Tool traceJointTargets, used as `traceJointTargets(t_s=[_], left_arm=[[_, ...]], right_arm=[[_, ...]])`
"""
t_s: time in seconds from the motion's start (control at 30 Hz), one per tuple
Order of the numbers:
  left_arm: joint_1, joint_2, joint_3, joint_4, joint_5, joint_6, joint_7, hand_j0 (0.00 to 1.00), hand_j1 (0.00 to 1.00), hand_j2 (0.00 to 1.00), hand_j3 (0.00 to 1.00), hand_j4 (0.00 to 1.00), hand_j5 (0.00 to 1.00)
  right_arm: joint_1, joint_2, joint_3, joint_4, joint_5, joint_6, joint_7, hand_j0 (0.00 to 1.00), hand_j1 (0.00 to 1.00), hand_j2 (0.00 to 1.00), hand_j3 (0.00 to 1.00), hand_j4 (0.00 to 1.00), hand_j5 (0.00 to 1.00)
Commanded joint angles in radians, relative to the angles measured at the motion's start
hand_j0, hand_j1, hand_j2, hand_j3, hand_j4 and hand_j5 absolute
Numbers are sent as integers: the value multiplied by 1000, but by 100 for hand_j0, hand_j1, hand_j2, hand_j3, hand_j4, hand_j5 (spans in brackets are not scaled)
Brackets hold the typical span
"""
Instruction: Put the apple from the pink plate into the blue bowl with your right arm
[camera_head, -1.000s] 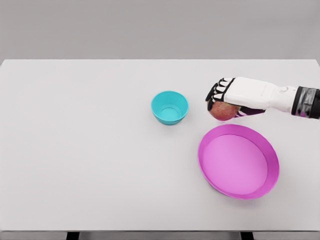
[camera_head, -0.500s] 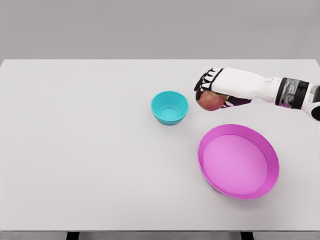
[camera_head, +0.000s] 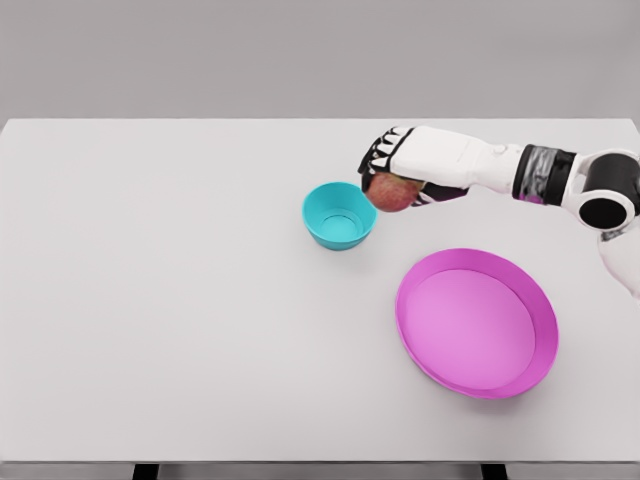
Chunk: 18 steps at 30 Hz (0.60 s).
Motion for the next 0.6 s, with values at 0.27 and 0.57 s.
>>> traceJointTargets(t_s=[0.27, 0.57], left_arm=[[0, 0, 0, 0, 1, 0, 0, 100, 100, 100, 100, 100, 100], [0, 0, 0, 0, 1, 0, 0, 100, 100, 100, 100, 100, 100]], right_arm=[[-37, 71, 45, 58, 33, 3, 0, 50, 50, 50, 50, 50, 50], [-69, 128, 82, 113, 62, 3, 0, 51, 51, 51, 51, 51, 51]])
